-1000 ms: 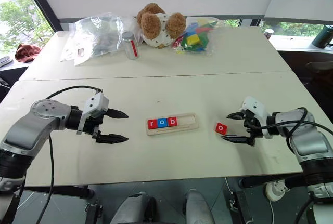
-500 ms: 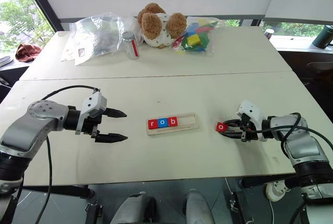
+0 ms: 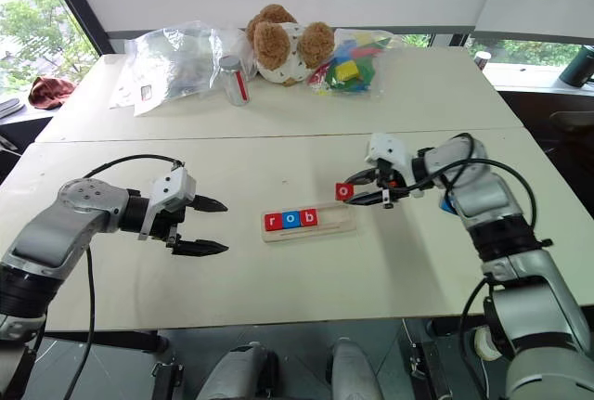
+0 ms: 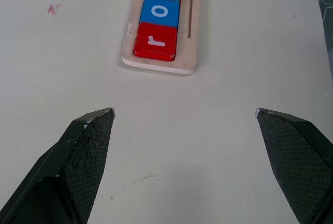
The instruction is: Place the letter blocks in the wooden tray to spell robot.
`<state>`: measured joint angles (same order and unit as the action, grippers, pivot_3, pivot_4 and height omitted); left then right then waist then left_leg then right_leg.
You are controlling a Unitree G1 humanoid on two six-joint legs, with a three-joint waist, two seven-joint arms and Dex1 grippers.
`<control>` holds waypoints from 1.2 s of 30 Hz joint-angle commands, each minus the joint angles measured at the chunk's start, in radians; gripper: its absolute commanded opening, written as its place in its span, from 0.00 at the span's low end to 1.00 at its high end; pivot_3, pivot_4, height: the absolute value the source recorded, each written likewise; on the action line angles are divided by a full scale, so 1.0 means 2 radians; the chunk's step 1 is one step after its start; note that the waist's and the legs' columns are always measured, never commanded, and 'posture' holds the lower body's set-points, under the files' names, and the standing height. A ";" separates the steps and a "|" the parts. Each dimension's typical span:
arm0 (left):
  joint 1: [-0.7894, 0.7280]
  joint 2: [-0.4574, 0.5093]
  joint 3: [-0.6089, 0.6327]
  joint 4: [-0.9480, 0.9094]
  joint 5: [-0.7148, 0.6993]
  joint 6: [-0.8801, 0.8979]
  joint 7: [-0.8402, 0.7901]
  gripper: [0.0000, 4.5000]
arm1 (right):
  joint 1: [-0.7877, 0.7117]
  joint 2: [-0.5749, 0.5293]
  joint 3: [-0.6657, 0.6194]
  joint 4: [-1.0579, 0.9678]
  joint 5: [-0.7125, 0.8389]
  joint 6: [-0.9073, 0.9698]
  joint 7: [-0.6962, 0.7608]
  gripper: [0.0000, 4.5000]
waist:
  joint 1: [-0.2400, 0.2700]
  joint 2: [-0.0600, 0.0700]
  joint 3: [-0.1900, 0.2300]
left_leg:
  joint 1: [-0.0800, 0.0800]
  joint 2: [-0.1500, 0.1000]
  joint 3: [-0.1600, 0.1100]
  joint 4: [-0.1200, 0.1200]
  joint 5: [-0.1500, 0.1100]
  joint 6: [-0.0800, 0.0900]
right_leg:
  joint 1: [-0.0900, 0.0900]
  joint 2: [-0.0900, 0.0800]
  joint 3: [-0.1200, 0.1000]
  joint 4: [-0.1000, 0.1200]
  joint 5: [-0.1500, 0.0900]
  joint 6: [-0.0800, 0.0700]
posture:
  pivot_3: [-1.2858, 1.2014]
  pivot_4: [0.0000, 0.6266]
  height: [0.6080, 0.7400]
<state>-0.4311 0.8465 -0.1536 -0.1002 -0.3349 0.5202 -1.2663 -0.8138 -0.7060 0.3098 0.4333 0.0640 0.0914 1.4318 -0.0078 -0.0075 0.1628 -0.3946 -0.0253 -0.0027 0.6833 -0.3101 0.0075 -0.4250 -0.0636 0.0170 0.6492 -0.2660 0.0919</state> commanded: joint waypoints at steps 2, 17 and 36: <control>0.007 0.000 0.005 -0.021 -0.002 0.000 0.007 1.00 | -0.043 0.019 0.024 0.055 -0.031 -0.041 0.028 0.24 | -0.002 0.000 0.000 | 0.000 0.000 0.000 0.000 0.000 -0.001 | 0.000 0.000 0.000 0.000 0.000 0.000 | 0.52 0.24 1.00; 0.019 -0.003 0.012 -0.037 -0.011 0.011 0.025 1.00 | -0.054 0.071 0.031 0.118 -0.056 -0.092 0.034 0.24 | -0.004 0.000 0.000 | 0.000 0.000 0.000 0.000 0.002 -0.003 | -0.001 0.000 0.000 0.000 0.000 0.000 | 0.52 0.24 1.00; 0.014 -0.003 0.018 -0.024 -0.011 0.008 0.035 1.00 | -0.052 0.087 0.033 0.122 -0.068 -0.115 0.024 0.24 | -0.005 0.000 0.000 | 0.000 0.000 0.000 0.000 0.002 -0.003 | -0.001 0.000 0.000 0.001 0.000 0.000 | 0.52 0.24 1.00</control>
<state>-0.3951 0.8338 -0.1456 -0.1371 -0.3459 0.5410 -1.1966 -0.9062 -0.5390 0.3835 0.6799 -0.0666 -0.1297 1.4831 -0.0183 -0.0075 0.1627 -0.3945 -0.0249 -0.0026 0.6829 -0.3068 0.0015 -0.4266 -0.0634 0.0171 0.6504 -0.2660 0.0920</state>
